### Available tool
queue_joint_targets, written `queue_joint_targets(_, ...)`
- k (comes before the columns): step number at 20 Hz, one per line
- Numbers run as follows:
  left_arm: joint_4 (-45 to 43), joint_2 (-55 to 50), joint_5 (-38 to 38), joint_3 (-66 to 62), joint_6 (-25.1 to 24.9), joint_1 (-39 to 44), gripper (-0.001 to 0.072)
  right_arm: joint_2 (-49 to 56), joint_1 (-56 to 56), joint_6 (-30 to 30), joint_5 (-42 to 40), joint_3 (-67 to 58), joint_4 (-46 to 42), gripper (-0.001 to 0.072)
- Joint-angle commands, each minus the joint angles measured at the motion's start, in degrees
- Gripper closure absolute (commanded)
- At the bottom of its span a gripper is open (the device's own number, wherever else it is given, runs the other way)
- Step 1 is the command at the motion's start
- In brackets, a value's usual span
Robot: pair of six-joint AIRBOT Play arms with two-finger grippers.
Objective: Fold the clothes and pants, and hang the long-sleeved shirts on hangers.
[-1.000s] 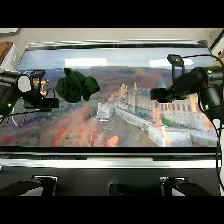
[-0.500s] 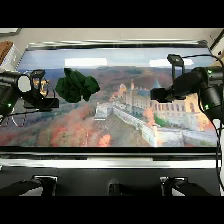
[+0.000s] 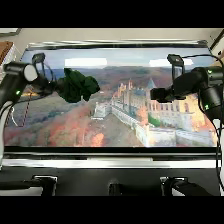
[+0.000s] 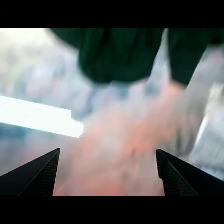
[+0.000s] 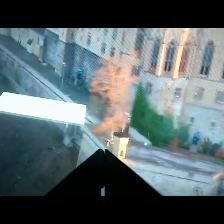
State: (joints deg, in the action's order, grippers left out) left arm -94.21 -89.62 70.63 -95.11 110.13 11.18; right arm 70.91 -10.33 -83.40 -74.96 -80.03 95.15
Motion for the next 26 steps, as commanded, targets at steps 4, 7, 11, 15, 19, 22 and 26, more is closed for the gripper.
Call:
queue_joint_targets(4, 3.3, -27.1, -7.5, -24.1, 5.4, 0.0, -0.0013, 0.0, 0.0, 0.0, 0.0, -0.1, 0.1, 0.0676)
queue_joint_targets(7, 6.8, -32.5, -11.0, -24.8, 5.9, 0.0, -0.0013, 0.0, 0.0, 0.3, 0.0, -0.1, 0.1, 0.0675)
queue_joint_targets(11, 12.0, -32.6, -9.0, -24.5, 1.3, 0.0, 0.0697, 0.0, 0.0, 0.5, 0.8, -0.1, 0.1, 0.0622)
queue_joint_targets(15, 22.2, -27.0, 0.9, -24.5, -5.7, 0.1, 0.0694, 0.0, 0.0, 3.8, 1.2, -0.1, -0.2, 0.0622)
queue_joint_targets(19, 30.4, -16.0, 12.2, -24.1, -6.8, 4.9, 0.0694, -1.6, 0.0, 5.0, 0.9, -0.1, -0.3, 0.0621)
queue_joint_targets(22, 33.2, -9.8, 12.3, -22.4, -4.7, 12.7, 0.0694, -4.8, 0.0, 5.0, -0.5, -0.1, -0.4, 0.0619)
queue_joint_targets(26, 36.3, -10.2, 6.0, -21.5, -0.2, 25.0, 0.0694, -11.8, 0.0, 5.0, -6.2, -0.1, -1.6, 0.0619)
